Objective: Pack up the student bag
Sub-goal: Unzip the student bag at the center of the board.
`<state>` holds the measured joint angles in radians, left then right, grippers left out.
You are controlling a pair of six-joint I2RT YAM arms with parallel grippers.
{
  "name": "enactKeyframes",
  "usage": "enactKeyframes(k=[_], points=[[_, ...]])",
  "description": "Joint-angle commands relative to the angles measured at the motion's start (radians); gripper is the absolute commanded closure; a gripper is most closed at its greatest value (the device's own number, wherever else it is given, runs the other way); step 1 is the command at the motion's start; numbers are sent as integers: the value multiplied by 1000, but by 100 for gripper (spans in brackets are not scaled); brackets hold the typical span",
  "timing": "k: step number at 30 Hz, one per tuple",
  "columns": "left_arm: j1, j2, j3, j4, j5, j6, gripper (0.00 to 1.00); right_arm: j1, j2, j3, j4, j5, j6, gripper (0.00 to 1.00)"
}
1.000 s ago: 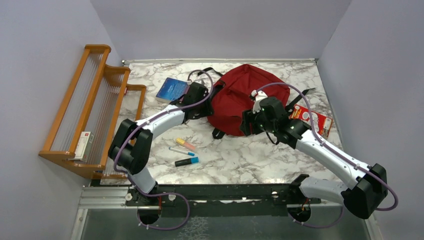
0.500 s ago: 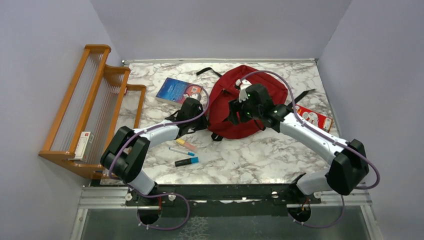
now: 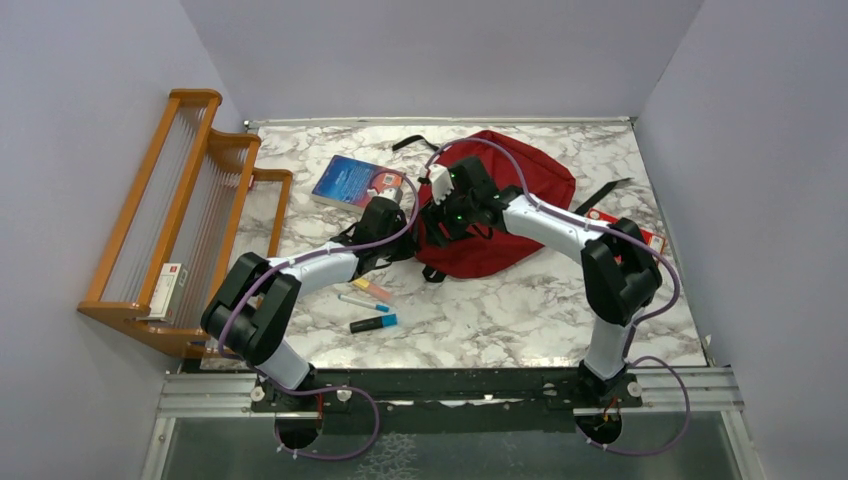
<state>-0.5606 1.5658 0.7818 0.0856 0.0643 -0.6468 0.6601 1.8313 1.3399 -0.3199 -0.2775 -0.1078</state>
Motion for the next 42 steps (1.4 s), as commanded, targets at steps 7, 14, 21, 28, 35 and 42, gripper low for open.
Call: enactKeyframes(k=[7, 14, 21, 28, 35, 42], points=[[-5, 1, -20, 24, -4, 3, 100, 4, 74, 8, -29, -84, -131, 28], [-4, 7, -10, 23, -3, -5, 100, 5, 138, -15, -1, -54, -125, 26], [-1, 6, -22, 49, 7, -34, 100, 5, 152, -73, 83, 1, -72, 51], [2, 10, -23, 48, 17, -29, 100, 4, 72, -75, 117, 33, -21, 97], [5, 1, -24, 34, 14, -14, 100, 4, -26, -31, 96, 113, 26, 99], [8, -7, -23, 26, 15, -1, 100, 1, -65, 19, 47, 183, 44, 99]])
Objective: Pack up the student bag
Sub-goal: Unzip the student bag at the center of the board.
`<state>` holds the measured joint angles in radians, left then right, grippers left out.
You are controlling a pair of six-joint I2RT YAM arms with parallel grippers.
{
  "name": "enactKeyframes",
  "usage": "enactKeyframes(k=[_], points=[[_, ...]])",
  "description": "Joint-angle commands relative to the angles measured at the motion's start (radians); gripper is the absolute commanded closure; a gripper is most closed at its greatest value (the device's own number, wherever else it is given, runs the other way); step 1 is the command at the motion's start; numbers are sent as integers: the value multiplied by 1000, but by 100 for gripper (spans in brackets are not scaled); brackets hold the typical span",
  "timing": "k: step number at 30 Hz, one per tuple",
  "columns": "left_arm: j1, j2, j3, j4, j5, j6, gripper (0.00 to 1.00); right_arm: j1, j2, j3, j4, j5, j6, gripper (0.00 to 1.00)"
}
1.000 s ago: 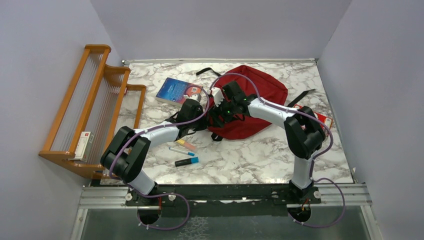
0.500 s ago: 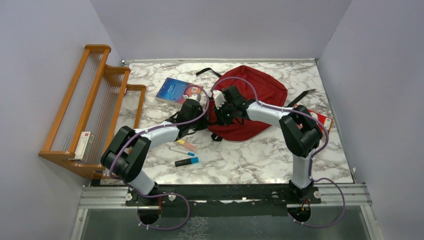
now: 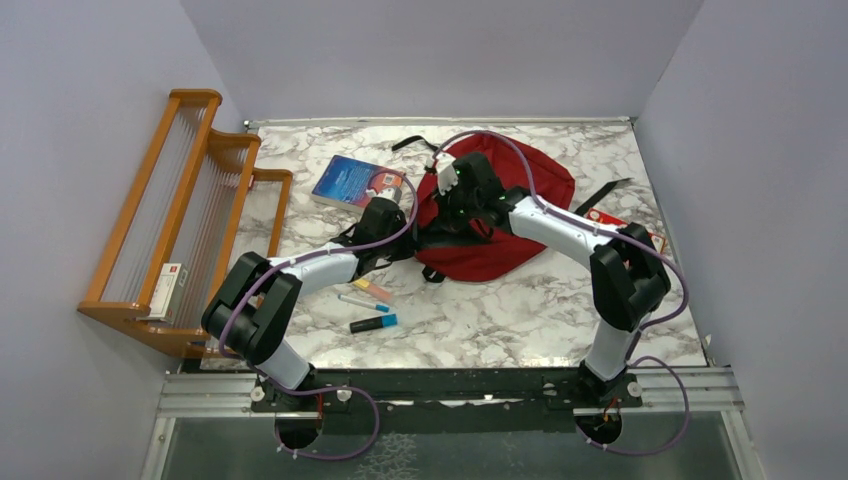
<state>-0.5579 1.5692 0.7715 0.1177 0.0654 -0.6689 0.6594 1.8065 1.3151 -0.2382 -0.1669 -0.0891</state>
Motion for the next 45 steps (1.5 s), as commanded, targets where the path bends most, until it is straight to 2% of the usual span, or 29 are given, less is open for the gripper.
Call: enactKeyframes(k=[1, 9, 19, 37, 45], points=[[7, -11, -12, -9, 12, 25, 100, -1, -44, 49, -39, 79, 26, 99], [40, -46, 7, -35, 18, 35, 100, -102, -80, 73, -58, 91, 53, 99], [88, -44, 79, -67, 63, 67, 100, -325, -142, 20, 22, -35, 165, 99], [87, -21, 120, -115, 131, 143, 100, -629, 111, 180, 97, -209, 311, 99], [88, -20, 120, -116, 149, 163, 100, -677, 239, 236, 70, -141, 285, 99]])
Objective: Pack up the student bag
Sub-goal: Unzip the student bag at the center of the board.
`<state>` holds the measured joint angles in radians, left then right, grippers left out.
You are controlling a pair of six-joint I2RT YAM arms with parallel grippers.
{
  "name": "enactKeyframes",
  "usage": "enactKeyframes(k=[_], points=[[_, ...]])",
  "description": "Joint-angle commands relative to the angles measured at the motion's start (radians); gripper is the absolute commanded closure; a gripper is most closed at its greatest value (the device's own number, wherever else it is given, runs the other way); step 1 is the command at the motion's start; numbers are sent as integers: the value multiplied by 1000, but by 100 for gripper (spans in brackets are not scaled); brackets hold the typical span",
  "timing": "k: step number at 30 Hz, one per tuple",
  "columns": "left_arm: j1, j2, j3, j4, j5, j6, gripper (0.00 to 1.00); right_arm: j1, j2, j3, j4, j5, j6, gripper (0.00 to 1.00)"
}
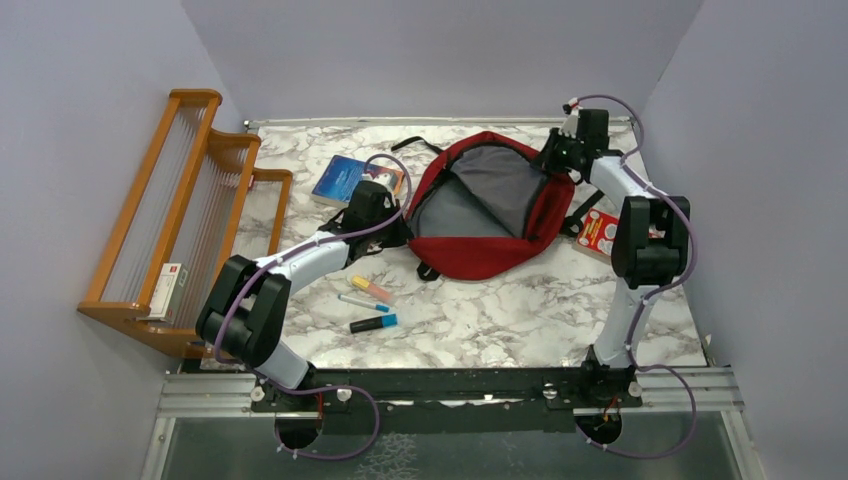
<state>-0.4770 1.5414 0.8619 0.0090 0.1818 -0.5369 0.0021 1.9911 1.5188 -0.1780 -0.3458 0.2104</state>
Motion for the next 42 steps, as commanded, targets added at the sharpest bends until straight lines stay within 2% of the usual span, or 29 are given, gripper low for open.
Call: enactKeyframes(k=[1, 2, 6, 11, 16, 20, 24, 28, 31, 33, 36, 42], points=[[6, 8, 30, -7, 34, 33, 100, -20, 68, 36, 8, 51, -21, 99], [6, 9, 32, -7, 36, 36, 100, -20, 79, 39, 2, 60, -27, 97], [7, 15, 39, -27, 55, 45, 82, -19, 84, 31, -3, 80, -47, 77], [5, 30, 52, -27, 74, 56, 65, -19, -6, -1, 18, 106, -57, 60], [6, 45, 74, -33, 97, 60, 52, -19, -143, -44, 16, 136, -64, 53], [3, 48, 85, -37, 102, 66, 40, -19, -264, -100, -12, 148, -10, 50], [1, 59, 89, -40, 107, 66, 35, -17, -355, -178, -37, 53, 69, 49], [-1, 77, 97, -40, 108, 58, 34, 18, -434, -269, -57, 31, 104, 39], [-6, 87, 114, -40, 106, 57, 33, 53, -492, -339, -46, 3, 126, 40], [-9, 94, 129, -40, 101, 57, 34, 78, -514, -386, -21, -62, 142, 51], [-11, 98, 146, -52, 82, 58, 34, 131, -518, -431, 18, -149, 160, 55], [-11, 64, 163, -103, -18, 65, 29, 181, -440, -483, 92, -137, 175, 61]])
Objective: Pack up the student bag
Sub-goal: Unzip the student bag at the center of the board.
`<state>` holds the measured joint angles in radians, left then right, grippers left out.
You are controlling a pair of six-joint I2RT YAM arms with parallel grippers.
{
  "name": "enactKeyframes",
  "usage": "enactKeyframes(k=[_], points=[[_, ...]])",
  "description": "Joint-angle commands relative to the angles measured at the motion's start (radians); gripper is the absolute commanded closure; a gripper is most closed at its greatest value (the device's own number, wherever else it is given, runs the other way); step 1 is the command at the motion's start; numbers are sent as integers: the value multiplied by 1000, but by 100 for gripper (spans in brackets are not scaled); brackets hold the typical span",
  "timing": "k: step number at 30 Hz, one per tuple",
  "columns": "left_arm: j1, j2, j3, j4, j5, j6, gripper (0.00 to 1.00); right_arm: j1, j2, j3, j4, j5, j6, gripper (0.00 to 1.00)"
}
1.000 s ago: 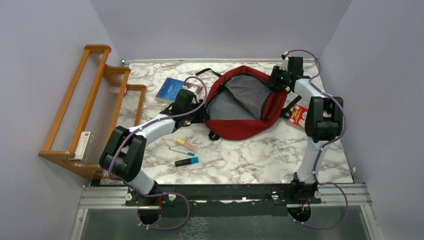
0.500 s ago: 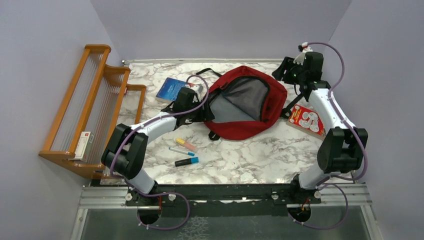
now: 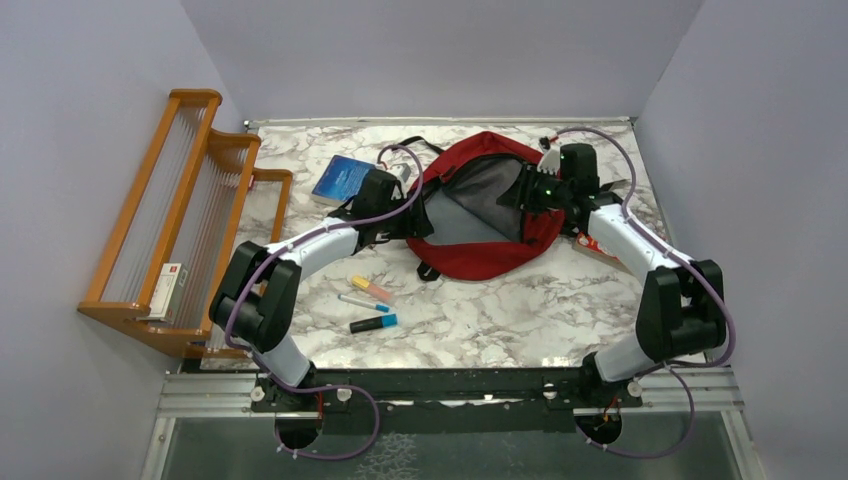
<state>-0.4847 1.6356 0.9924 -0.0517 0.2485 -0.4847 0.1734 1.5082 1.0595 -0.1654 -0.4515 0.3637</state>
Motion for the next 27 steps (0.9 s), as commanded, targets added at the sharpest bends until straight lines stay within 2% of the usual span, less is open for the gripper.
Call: enactKeyframes(k=[1, 7, 11, 15, 22, 27], points=[[-3, -44, 36, -52, -101, 18, 28, 11, 56, -26, 77, 0, 13, 63], [-3, -129, 100, -97, -187, 82, 9, 11, 81, -43, 30, 210, -56, 66], [-4, -88, 210, -91, -140, 133, 9, 10, 72, -64, 34, 239, -60, 66], [-35, 18, 340, -81, -55, 177, 19, 10, 70, -83, 48, 240, -52, 66], [-108, 236, 470, -59, 17, 188, 51, 10, 72, -102, 48, 269, -45, 66], [-109, 335, 488, -19, -3, 188, 57, 10, 65, -123, 45, 288, -45, 66]])
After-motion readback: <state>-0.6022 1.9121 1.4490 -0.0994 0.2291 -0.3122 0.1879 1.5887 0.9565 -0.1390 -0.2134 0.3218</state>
